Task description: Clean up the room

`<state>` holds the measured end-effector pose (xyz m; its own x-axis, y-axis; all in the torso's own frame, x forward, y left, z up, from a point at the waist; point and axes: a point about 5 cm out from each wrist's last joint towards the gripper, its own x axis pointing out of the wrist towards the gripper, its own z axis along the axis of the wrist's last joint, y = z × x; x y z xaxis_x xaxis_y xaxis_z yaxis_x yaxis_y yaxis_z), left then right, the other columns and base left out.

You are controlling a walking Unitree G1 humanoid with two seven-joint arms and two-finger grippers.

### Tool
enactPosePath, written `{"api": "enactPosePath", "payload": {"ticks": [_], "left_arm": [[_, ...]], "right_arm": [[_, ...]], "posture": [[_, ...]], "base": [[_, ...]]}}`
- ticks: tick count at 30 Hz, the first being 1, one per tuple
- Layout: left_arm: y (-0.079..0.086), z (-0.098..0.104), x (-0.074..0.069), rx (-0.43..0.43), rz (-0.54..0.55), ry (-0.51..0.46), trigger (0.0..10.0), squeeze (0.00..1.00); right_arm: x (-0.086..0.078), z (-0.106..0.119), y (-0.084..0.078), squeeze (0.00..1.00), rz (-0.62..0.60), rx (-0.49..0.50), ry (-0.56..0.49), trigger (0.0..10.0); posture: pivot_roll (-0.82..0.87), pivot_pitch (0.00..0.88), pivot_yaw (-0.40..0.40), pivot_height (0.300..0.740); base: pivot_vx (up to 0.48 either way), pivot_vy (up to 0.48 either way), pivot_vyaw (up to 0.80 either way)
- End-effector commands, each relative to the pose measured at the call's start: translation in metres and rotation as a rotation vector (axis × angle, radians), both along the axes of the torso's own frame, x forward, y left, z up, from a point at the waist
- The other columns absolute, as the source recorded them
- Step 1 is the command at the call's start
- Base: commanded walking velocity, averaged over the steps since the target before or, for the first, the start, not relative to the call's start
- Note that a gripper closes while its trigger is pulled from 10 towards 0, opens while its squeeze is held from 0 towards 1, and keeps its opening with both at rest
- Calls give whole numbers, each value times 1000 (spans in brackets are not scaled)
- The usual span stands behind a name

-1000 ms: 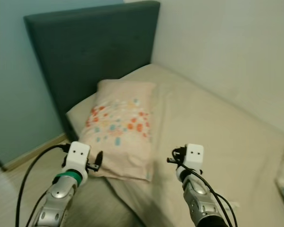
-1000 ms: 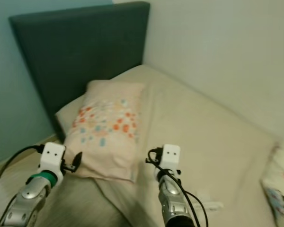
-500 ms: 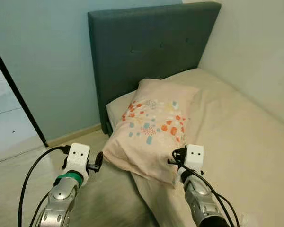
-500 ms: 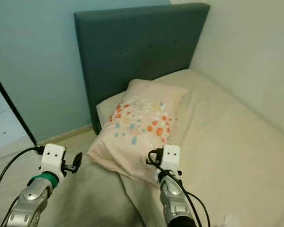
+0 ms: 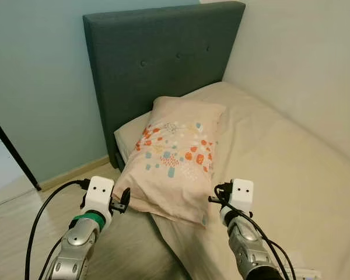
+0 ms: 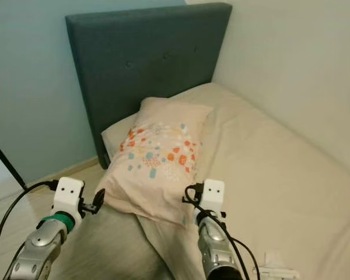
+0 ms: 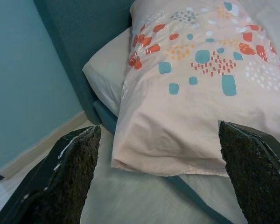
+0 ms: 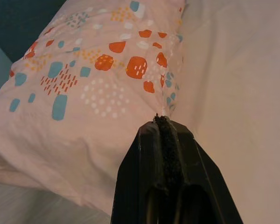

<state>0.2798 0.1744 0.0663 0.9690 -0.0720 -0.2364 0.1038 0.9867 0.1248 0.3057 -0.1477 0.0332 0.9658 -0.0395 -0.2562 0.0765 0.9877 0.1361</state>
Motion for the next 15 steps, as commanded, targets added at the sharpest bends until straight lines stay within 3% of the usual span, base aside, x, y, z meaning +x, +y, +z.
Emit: {"api": "enactPosePath", "payload": {"ticks": [1, 15], "left_arm": [[0, -2, -2, -1, 3, 14, 10000, 0], [-1, -2, -2, 3, 9, 12, 10000, 0]], "right_arm": [[-5, -8, -1, 0, -6, -1, 34, 10000], [-4, -7, -1, 0, -3, 0, 36, 10000]], "posture": [[150, 0, -44, 740], [150, 0, -49, 740]], "base": [[0, 465, 0], [0, 0, 0]]}}
